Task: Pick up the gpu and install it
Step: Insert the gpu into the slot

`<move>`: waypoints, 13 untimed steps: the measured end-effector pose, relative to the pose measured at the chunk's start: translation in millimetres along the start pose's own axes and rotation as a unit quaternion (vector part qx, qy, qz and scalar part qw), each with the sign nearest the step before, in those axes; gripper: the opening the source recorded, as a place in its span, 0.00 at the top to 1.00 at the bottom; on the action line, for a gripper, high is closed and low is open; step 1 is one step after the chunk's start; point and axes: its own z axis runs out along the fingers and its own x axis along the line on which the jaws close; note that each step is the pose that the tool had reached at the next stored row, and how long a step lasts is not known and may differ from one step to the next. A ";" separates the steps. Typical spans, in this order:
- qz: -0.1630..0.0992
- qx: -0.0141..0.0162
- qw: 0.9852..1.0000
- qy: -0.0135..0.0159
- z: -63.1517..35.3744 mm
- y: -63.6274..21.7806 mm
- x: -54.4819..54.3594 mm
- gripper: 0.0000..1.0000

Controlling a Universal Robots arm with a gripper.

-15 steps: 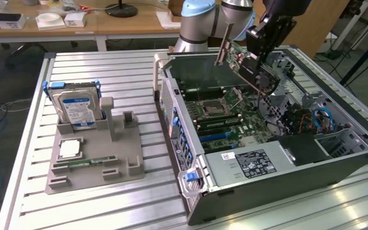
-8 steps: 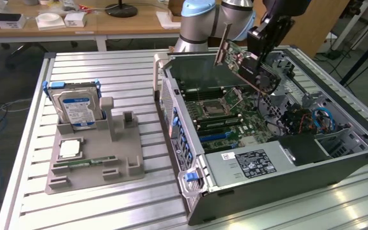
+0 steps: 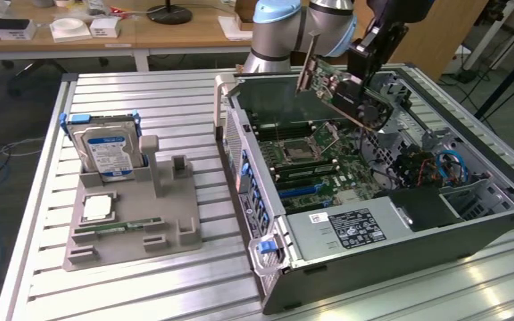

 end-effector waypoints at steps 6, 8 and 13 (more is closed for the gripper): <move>-0.036 -0.001 0.999 0.002 0.2 0.0 0.0 0.74; -0.046 -0.001 0.999 0.002 0.3 0.0 0.0 0.74; -0.072 -0.002 0.997 0.003 0.5 0.0 0.0 0.74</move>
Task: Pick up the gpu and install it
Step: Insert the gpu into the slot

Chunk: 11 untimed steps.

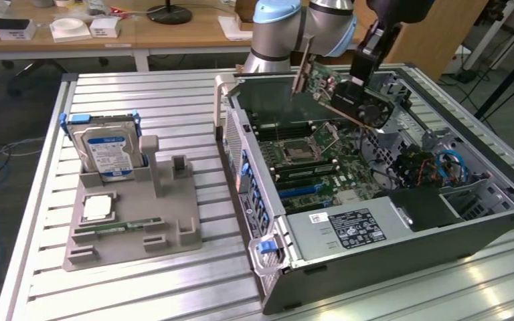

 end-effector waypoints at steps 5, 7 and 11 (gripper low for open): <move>-0.025 -0.001 1.000 0.001 0.2 0.0 0.0 0.74; -0.034 -0.001 0.999 0.002 0.3 0.0 0.0 0.74; -0.053 -0.001 0.999 0.003 0.5 0.0 0.0 0.74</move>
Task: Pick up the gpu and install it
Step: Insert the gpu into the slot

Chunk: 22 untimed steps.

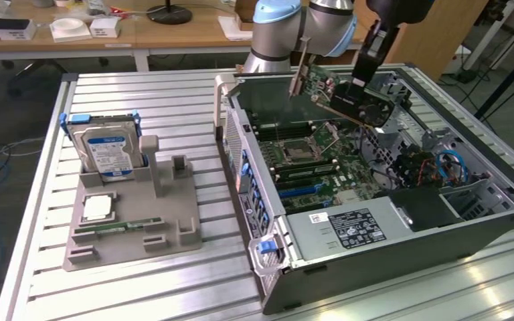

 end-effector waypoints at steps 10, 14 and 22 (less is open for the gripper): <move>-0.045 -0.001 0.999 0.002 0.5 0.0 0.0 0.74; -0.063 -0.001 0.998 0.003 0.7 -0.1 0.0 0.74; -0.098 -0.002 0.995 0.005 0.9 -0.1 0.0 0.74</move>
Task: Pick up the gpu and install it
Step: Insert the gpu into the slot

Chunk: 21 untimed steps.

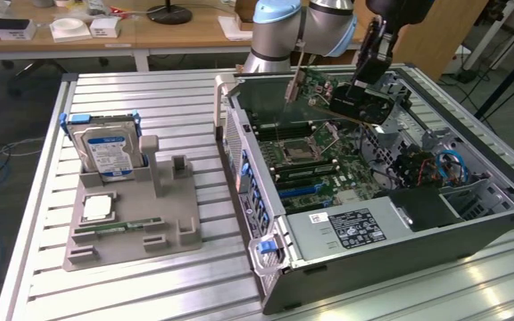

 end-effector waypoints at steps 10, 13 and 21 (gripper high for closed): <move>-0.041 -0.001 0.999 0.002 0.3 0.0 0.0 0.74; -0.054 -0.001 0.999 0.003 0.4 0.0 0.0 0.74; -0.085 -0.002 0.996 0.004 0.7 0.0 0.0 0.74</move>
